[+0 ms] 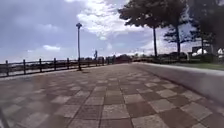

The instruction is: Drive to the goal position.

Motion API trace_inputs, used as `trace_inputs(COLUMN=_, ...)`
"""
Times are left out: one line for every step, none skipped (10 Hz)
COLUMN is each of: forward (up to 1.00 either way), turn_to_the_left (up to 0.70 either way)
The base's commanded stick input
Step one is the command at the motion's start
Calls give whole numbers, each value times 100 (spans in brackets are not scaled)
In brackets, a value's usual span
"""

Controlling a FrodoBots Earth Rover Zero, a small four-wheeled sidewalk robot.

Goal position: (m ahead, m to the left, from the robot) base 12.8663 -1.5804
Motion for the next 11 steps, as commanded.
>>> trace_inputs(forward=45, turn_to_the_left=0)
trace_inputs(forward=45, turn_to_the_left=0)
trace_inputs(forward=45, turn_to_the_left=0)
trace_inputs(forward=45, turn_to_the_left=0)
trace_inputs(forward=45, turn_to_the_left=0)
trace_inputs(forward=45, turn_to_the_left=0)
trace_inputs(forward=45, turn_to_the_left=0)
trace_inputs(forward=45, turn_to_the_left=0)
trace_inputs(forward=45, turn_to_the_left=0)
trace_inputs(forward=45, turn_to_the_left=0)
trace_inputs(forward=45, turn_to_the_left=0)
